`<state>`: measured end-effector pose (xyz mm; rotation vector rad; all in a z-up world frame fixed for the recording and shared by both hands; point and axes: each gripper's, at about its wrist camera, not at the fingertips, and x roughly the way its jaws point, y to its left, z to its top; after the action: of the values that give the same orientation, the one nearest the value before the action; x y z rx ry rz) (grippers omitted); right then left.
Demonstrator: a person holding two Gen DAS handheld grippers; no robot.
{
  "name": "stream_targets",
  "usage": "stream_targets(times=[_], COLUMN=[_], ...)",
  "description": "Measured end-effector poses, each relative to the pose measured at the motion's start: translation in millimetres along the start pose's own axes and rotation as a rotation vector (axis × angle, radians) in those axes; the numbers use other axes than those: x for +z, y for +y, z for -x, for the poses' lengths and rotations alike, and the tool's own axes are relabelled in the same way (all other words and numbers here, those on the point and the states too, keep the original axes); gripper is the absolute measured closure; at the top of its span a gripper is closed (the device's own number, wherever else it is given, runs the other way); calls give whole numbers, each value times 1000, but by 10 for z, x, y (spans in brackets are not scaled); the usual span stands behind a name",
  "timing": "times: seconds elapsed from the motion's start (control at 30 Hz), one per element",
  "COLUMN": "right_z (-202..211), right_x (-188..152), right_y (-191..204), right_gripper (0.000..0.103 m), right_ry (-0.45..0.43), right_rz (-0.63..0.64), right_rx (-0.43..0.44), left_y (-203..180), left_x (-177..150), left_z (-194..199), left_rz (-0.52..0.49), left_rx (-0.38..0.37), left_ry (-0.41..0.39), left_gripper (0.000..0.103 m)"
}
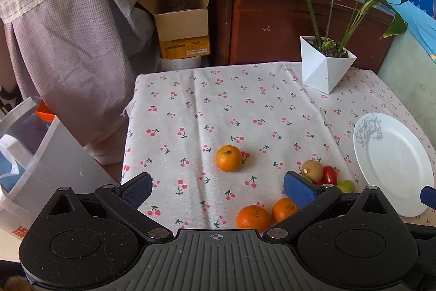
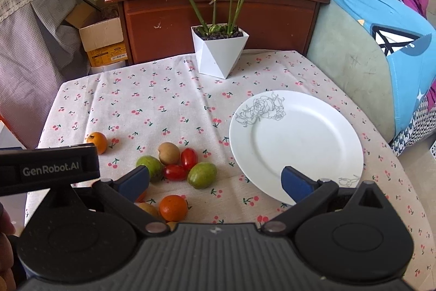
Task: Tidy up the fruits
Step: 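Move both tools toward the pile of fruit beside the white plate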
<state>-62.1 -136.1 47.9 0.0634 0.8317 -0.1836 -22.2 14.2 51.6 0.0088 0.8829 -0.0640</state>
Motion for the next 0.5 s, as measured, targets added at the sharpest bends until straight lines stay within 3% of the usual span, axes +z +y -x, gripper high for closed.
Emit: stream_targets(times=[0.5], right_z=[106], right_x=[-68], right_y=[-23], right_gripper=[1], right_ry=[-35], right_rz=[-32], right_rx=[-12], left_y=[31], left_x=[-27], left_z=[107], left_rz=[-16], left_rx=[2], left_ry=[-31], left_gripper=[0])
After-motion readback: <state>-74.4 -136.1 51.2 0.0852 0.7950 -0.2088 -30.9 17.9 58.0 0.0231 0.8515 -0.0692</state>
